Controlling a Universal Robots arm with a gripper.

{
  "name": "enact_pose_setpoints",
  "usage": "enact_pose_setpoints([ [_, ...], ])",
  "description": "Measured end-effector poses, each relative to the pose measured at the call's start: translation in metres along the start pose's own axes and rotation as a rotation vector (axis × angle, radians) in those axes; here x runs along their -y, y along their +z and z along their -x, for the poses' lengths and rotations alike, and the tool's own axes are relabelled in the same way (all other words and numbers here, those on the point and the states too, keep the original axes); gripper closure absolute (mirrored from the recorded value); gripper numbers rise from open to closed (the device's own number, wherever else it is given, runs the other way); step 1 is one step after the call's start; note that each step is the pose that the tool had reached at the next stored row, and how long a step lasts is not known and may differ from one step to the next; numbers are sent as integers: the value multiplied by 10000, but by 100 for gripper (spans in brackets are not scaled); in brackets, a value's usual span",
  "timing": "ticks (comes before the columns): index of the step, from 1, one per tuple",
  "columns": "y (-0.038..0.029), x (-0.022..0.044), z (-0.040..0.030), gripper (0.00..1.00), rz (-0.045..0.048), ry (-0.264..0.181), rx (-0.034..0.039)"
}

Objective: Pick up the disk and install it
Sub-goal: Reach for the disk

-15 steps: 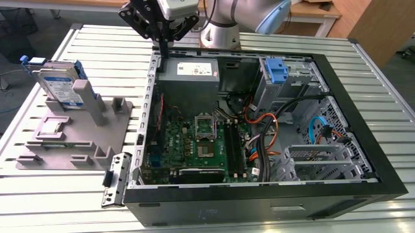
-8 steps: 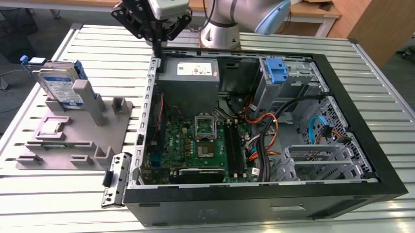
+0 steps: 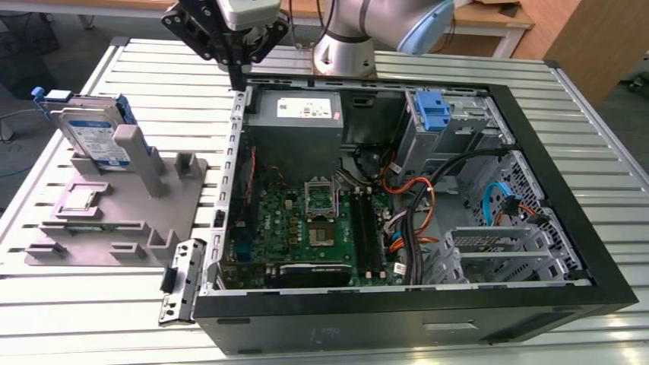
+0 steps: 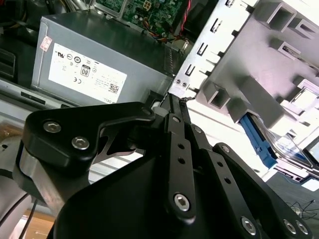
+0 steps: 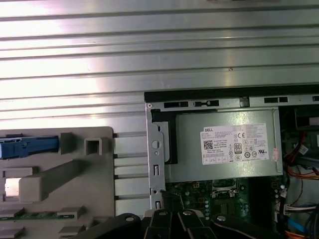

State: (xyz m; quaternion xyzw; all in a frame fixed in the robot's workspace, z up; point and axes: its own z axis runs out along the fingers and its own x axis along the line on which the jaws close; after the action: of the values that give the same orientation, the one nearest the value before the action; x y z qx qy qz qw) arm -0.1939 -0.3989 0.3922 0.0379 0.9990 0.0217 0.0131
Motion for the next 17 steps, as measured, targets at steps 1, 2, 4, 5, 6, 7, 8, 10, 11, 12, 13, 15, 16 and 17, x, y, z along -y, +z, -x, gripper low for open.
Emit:
enact_pose_setpoints([
  [1, -1, 1, -12, 89, -1, 0, -1],
  [2, -1, 2, -23, 89, 0, 0, 0],
  [4, -1, 3, -42, 89, 1, 0, 0],
  [5, -1, 3, -47, 89, 0, 0, 0],
  [6, -1, 3, -49, 89, 0, 0, 0],
  [7, -1, 4, -50, 89, 0, -1, 0],
  [8, -2, 4, -51, 89, 0, 0, -1],
  [10, -1, 4, -52, 89, 0, 0, 0],
  [11, -2, 4, -53, 89, 0, 1, 0],
  [12, -1, 4, -56, 89, 0, 1, 0],
  [13, -2, 5, -62, 89, 0, 2, 0],
  [15, -2, 6, -77, 89, -1, 0, -1],
  [16, -2, 6, -86, 89, 0, 1, 0],
  [17, -2, 7, -94, 89, 0, 1, 0],
])
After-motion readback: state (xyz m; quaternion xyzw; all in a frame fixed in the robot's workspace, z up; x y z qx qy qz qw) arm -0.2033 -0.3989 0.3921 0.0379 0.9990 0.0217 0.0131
